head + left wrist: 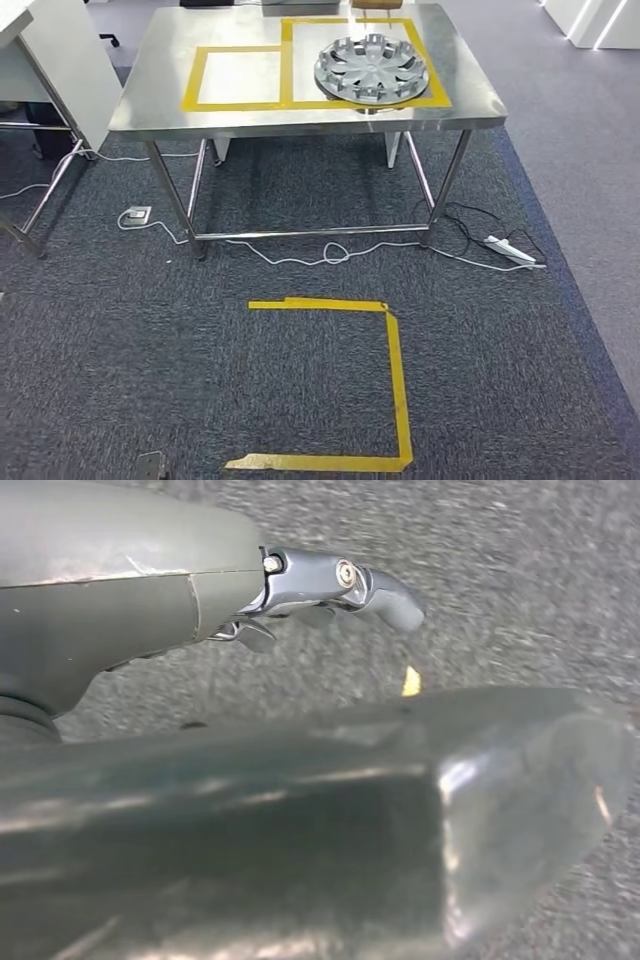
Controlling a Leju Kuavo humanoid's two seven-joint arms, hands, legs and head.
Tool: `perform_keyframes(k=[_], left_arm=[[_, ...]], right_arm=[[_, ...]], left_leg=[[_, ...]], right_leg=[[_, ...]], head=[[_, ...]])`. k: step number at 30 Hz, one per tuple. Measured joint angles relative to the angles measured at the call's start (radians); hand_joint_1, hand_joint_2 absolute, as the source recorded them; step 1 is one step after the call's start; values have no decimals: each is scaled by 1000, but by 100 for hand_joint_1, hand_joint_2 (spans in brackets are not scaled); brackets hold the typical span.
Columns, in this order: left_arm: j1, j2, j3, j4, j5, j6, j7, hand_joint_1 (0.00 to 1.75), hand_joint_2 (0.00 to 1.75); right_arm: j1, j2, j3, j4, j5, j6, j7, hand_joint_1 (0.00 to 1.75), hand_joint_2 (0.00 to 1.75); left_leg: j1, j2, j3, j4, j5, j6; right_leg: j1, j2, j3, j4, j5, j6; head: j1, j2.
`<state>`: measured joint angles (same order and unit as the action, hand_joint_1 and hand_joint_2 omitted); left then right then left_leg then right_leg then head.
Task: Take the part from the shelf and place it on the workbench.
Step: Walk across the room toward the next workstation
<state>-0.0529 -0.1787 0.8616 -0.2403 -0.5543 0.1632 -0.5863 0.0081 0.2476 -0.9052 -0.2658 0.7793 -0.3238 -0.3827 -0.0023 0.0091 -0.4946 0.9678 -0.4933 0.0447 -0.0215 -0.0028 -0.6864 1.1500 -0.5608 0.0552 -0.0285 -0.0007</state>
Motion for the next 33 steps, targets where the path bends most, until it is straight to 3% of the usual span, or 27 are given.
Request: perform_keyframes(k=[1,2,3,4,6,7,9,11,12,13,15,17,18,19,20,22,24,25,27,28,30,31,33], left_arm=[[0,0,2,0,0,0,0,0,0],[1,0,3,0,0,1,0,0,0],[1,0,6,0,0,1,0,0,0],[1,0,10,0,0,1,0,0,0],[1,-1,18,-1,0,1,0,0,0],[1,-2,21,-1,-1,0,0,0,0],[0,-5,27,-2,-4,0,0,0,0],[0,-7,36,-3,-11,-1,-2,0,0],[1,-7,41,-3,-15,-2,-3,0,0],[3,-7,47,-4,-19,-2,-5,0,0],[8,-7,56,-4,-27,-2,-9,0,0],[11,-7,62,-4,-31,-3,-10,0,0],[12,-6,64,-4,-31,-3,-11,0,0],[12,-6,67,-5,-31,-4,-11,0,0],[13,-6,69,-5,-31,-4,-11,0,0],[13,-6,73,-5,-31,-5,-12,0,0],[10,-6,76,-7,-31,-5,-13,0,0],[8,-7,77,-7,-32,-5,-14,0,0],[10,-7,81,-9,-32,-5,-15,0,0],[12,-8,83,-9,-33,-5,-15,0,0],[15,-8,89,-9,-35,-5,-15,0,0],[14,-8,92,-9,-37,-5,-15,0,0],[12,-9,97,-9,-42,-5,-16,0,0]], right_arm=[[0,0,1,0,3,3,-2,0,0],[1,0,2,-1,7,7,-4,0,0],[2,1,2,-2,13,10,-4,0,0],[4,2,2,-5,20,15,-5,0,0],[7,5,2,-13,35,22,-4,0,0],[8,6,2,-19,43,25,-4,0,0],[8,11,1,-30,57,30,-3,0,0],[11,17,0,-41,76,38,-1,0,0],[15,21,-1,-46,87,43,0,0,0],[18,25,-5,-53,98,48,1,0,0],[26,32,-13,-67,116,58,4,0,0],[31,37,-20,-79,125,62,5,0,0],[32,38,-22,-84,126,62,5,0,0],[32,39,-24,-87,127,63,5,0,0],[32,40,-26,-91,128,63,5,0,0],[32,43,-30,-97,132,66,5,0,0],[33,48,-34,-104,139,68,5,0,0],[32,50,-36,-108,142,70,5,0,0],[31,53,-40,-114,148,72,5,0,0],[31,54,-42,-117,153,74,5,0,0],[31,54,-49,-120,164,76,3,0,0],[31,54,-54,-120,169,76,2,0,0],[33,54,-64,-120,178,77,-2,0,0]], left_leg=[[-4,1,-17,1,13,2],[-8,3,-35,3,27,4],[-12,4,-53,5,39,5],[-15,4,-71,8,51,5],[-20,1,-99,13,72,4],[-22,-2,-108,15,81,2],[-25,-8,-119,18,99,-4],[-24,-14,-128,15,122,-13],[-22,-19,-132,15,128,-18],[-20,-22,-138,23,116,-25],[-13,-23,-157,89,33,-41],[-3,-21,-183,218,-67,-58],[2,-21,-189,276,-82,-64],[7,-19,-186,311,-71,-70],[11,-15,-166,312,-42,-75],[18,15,-81,215,5,-82],[14,56,7,81,-8,-74],[11,66,28,40,-25,-64],[8,53,29,12,-37,-41],[9,44,24,9,-35,-32],[11,26,12,7,-21,-16],[9,16,4,7,-15,-10],[3,-9,-11,9,-2,-3]], right_leg=[[1,0,-9,67,-37,0],[2,0,-7,117,-49,-2],[4,0,7,140,-37,-6],[7,0,38,126,-8,-12],[14,5,127,34,38,-29],[19,12,183,-34,36,-38],[25,24,272,-165,2,-47],[28,22,299,-229,-15,-49],[27,15,291,-232,-9,-51],[26,6,282,-233,0,-58],[21,-12,262,-235,22,-70],[21,-29,238,-233,40,-73],[20,-40,224,-230,49,-71],[20,-51,209,-225,56,-69],[19,-63,195,-218,61,-66],[17,-84,175,-200,68,-59],[19,-103,163,-181,72,-48],[20,-112,157,-174,74,-43],[21,-130,150,-168,78,-30],[19,-117,143,-159,71,-23],[16,-60,113,-93,20,-13],[15,-27,86,-28,-19,-10],[15,-4,34,101,-78,-11]], head=[[1,0],[2,0],[2,0],[2,0],[2,0],[2,0],[1,0],[1,0],[3,0],[3,0],[0,0],[-4,0],[-4,0],[-4,0],[-4,0],[-4,0],[-5,0],[-6,0],[-6,0],[-5,0],[-3,0],[-1,0],[-1,0]])
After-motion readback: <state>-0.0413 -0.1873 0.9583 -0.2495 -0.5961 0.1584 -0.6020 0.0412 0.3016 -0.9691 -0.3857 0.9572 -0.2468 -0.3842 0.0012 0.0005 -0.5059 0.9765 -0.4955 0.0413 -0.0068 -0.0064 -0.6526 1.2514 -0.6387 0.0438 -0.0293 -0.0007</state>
